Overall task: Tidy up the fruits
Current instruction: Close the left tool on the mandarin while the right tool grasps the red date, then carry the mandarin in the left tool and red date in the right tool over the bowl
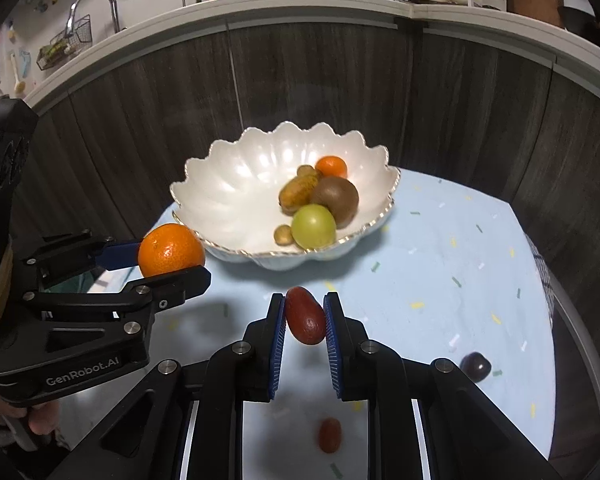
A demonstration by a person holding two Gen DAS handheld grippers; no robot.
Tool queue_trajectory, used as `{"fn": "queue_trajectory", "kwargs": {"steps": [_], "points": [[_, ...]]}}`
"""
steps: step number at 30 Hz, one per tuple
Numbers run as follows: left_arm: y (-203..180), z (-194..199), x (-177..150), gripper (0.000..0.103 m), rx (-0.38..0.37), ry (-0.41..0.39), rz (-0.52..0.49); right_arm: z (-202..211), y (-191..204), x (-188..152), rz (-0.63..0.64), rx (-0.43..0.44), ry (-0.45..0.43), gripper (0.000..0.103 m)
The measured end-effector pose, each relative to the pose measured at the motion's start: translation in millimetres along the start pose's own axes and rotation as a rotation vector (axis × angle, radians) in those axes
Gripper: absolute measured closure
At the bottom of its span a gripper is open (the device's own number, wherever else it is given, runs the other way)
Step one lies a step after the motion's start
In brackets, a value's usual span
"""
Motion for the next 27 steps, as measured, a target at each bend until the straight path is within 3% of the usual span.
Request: {"fn": "queue_trajectory", "kwargs": {"steps": [27], "points": [[54.9,5.0,36.9,0.059,0.043,-0.059,0.012,-15.3,37.0,53.4,0.011,0.034,-0.053,0.082]]}}
Point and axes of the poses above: each gripper's, at about its wrist camera, not at the fingertips, and z roughly against the way its jaws point, y to its left, x to its top, the point moved 3 cm from there along -z, roughly the way its jaws point, and after that the axes turned 11 degrees about x, right-handed, at the moved point
